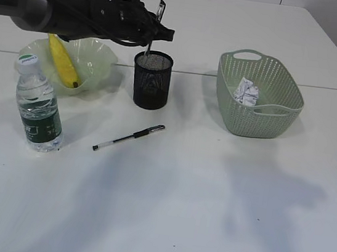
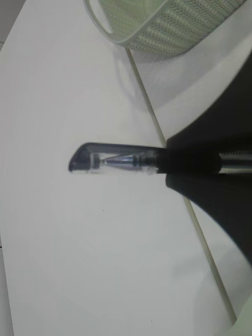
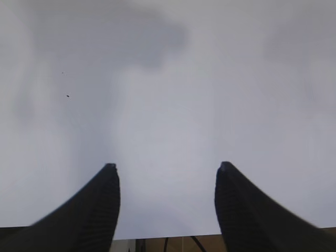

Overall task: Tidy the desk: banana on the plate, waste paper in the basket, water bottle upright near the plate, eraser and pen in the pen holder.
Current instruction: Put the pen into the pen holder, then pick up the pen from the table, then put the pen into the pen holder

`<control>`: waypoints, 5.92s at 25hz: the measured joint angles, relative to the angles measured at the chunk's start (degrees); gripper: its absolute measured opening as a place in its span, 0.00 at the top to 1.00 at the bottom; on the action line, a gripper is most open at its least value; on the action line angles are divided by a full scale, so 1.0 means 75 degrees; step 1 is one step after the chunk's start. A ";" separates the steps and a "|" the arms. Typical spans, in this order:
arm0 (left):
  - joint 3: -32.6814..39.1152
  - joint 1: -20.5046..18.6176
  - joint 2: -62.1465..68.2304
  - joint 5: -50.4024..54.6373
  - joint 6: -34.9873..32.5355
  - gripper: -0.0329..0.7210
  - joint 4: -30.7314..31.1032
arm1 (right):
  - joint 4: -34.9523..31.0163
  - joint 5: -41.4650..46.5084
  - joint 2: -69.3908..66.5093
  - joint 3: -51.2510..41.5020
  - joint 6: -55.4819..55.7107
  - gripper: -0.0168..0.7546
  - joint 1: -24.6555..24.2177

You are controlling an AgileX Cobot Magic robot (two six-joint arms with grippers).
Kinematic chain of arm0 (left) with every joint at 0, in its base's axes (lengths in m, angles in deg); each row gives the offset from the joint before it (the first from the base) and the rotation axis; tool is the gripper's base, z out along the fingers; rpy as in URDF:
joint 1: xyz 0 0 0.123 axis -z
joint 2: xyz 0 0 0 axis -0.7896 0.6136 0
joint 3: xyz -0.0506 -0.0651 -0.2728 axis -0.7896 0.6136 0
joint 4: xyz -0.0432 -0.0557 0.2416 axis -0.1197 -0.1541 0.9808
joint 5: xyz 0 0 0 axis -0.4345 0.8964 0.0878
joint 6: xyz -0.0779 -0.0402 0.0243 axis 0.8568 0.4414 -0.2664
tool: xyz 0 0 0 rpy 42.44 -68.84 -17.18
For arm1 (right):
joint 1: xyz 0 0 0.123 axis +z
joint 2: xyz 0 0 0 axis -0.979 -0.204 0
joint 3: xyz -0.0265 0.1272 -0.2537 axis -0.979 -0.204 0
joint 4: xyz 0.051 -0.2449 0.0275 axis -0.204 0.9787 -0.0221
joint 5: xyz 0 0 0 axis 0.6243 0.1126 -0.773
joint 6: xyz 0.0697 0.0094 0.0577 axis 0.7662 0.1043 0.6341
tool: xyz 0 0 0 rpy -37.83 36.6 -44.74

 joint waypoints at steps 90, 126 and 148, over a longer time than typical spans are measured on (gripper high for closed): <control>-0.0043 0.0623 0.0661 0.5944 -0.0575 0.68 0.2195 | 0.0073 -0.0052 0.0000 0.0000 0.0000 0.42 0.0000; -0.0064 -0.0055 -0.1526 0.3070 -0.0579 0.90 0.0697 | 0.0073 -0.0035 0.0000 0.0000 -0.0015 0.42 0.0000; -0.0051 0.0124 -0.0445 -0.0155 -0.0498 0.90 -0.0617 | 0.0073 -0.0020 0.0000 0.0000 -0.0015 0.42 0.0000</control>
